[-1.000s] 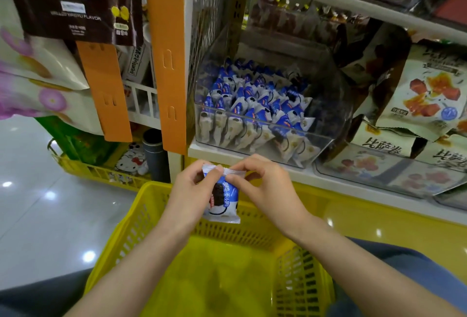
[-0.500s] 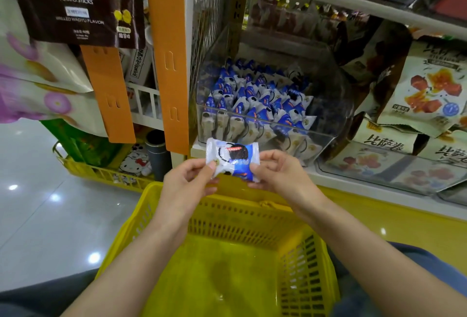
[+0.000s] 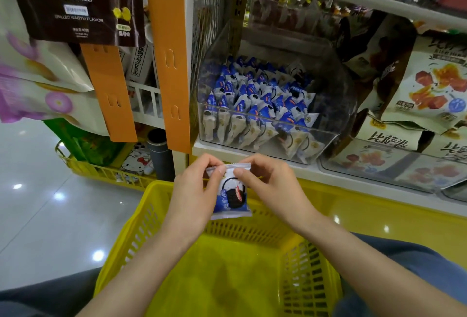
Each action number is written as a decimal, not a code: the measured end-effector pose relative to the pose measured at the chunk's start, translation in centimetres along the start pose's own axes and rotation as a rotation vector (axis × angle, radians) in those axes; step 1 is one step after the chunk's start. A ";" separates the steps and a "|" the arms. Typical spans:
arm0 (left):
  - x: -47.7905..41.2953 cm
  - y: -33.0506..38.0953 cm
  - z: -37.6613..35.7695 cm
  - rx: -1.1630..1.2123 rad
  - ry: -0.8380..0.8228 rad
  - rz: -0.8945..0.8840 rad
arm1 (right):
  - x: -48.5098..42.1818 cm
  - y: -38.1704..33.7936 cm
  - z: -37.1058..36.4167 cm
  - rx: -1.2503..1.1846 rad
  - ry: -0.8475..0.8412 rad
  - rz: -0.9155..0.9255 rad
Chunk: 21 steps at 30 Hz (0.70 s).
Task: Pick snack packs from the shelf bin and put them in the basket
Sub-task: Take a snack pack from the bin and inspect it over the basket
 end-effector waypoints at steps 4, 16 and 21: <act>0.1 0.3 0.3 -0.040 -0.020 -0.054 | 0.1 -0.1 -0.2 0.009 0.007 0.036; -0.1 0.1 -0.1 0.082 -0.024 0.070 | 0.2 -0.5 0.5 0.320 0.133 0.284; -0.3 -0.2 0.0 -0.035 -0.078 0.084 | -0.2 -0.9 1.4 0.071 0.274 0.210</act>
Point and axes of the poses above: each hand's wrist, its own x-axis away from the middle knuckle, its own z-axis out of the back of the hand, y = z × x, the point moved 1 cm from there along -x, towards the middle knuckle, and after that the axes turned 11 degrees about -x, right-handed, at the moved point
